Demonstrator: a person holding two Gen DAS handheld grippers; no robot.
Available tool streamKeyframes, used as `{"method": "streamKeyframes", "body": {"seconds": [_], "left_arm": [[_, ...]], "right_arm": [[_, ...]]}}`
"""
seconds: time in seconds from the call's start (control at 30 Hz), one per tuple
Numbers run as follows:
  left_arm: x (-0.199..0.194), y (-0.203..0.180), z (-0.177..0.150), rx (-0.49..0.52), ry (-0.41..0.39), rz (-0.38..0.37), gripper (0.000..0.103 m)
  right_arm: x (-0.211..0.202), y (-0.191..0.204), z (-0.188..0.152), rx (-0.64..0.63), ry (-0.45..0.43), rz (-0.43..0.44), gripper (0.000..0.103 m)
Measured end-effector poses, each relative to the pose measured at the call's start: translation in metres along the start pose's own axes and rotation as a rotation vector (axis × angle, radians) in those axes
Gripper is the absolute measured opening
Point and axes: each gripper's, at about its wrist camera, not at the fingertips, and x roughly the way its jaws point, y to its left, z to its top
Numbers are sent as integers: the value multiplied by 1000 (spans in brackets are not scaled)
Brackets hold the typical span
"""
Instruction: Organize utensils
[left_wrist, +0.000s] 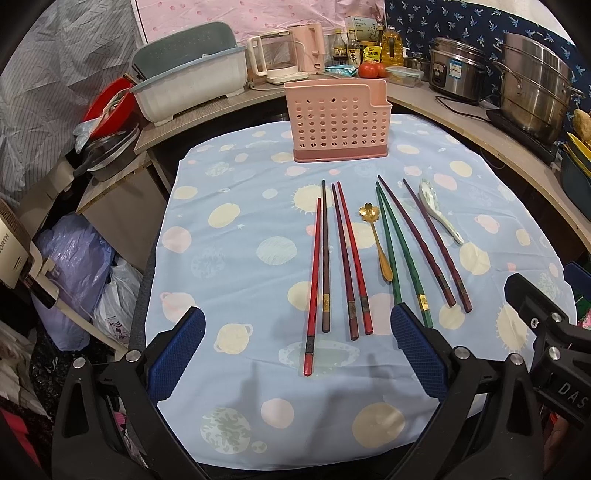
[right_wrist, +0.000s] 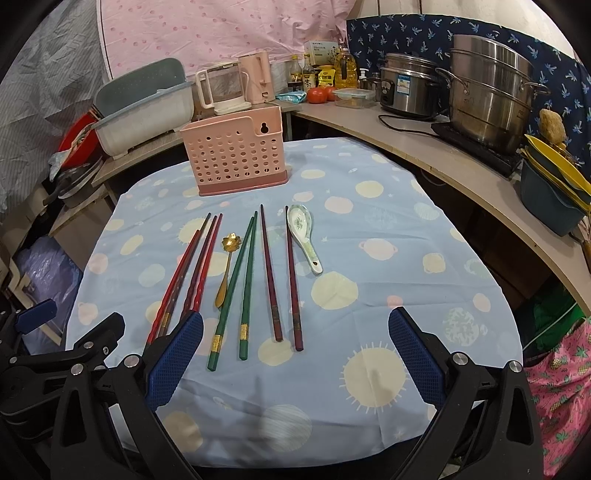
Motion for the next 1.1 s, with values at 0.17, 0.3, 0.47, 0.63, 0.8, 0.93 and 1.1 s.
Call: {"method": "streamKeyframes", "body": {"seconds": [0.17,0.3,0.47,0.63,0.8,0.93,1.1], "left_arm": [[1,-1,0,-1,4,-5,96],[2,-1,0,-1,5,-5,96],[3,-1,1,-2,7,-8,96],[8,-1,1,-8,21,-18,96],[18,5,2,-25,38,-36,96],[34,22,3,-77,73,-70,96],[60,42,-1,-126,120,-64,96]], "right_arm": [[0,-1,0,0,0,0,96],[0,-1,0,0,1,0,96],[0,0,0,0,1,0,96],[3,-2,-2,4,8,-1,96],[14,-9,-5,18,22,-6,96],[22,-17,-2,48,39,-15,96],[35,-26,-1,68,62,-29,96]]}}
